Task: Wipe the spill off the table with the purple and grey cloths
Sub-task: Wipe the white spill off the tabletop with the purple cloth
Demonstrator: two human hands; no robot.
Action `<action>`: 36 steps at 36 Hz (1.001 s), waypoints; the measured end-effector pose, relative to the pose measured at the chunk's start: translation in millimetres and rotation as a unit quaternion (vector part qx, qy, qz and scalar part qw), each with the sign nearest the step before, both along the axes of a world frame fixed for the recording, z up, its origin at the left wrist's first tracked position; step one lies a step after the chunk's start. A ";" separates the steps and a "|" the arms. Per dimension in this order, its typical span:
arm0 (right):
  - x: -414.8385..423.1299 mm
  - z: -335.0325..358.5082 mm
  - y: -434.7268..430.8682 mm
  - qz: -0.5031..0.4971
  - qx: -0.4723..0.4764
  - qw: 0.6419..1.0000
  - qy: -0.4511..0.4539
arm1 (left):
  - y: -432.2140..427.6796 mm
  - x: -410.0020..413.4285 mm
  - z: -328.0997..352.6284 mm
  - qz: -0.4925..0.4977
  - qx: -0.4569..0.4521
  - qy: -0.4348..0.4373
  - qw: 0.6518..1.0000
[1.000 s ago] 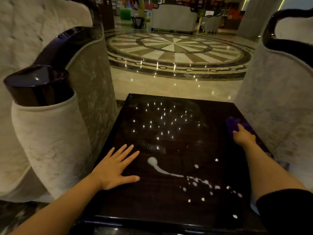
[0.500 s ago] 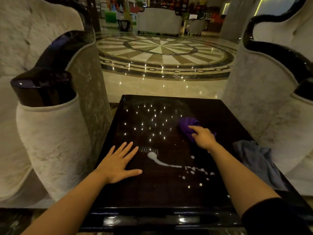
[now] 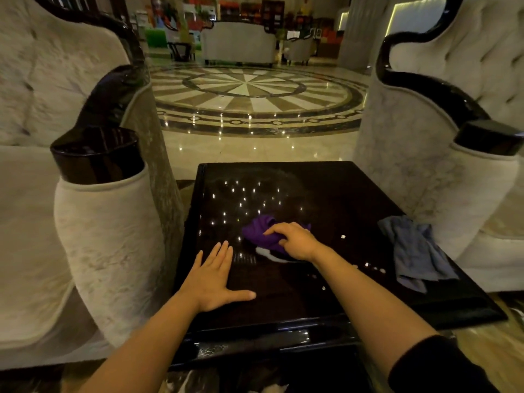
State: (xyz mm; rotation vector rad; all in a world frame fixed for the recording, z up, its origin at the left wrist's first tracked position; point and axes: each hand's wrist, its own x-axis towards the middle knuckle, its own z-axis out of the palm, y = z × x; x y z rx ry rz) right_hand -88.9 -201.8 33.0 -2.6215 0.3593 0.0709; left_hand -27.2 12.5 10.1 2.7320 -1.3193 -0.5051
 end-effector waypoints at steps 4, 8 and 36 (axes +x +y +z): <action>-10.6 -5.2 15.7 0.019 0.020 1.000 -0.011 | 1.8 -3.1 -3.1 -0.002 -0.013 -0.001 1.000; -28.1 -7.3 26.7 0.029 0.022 0.999 -0.018 | 5.0 -4.9 -7.7 -0.003 -0.014 -0.017 1.000; -186.3 5.3 82.9 0.013 0.035 0.999 0.000 | 10.1 -1.9 -7.7 -0.046 -0.004 -0.033 0.998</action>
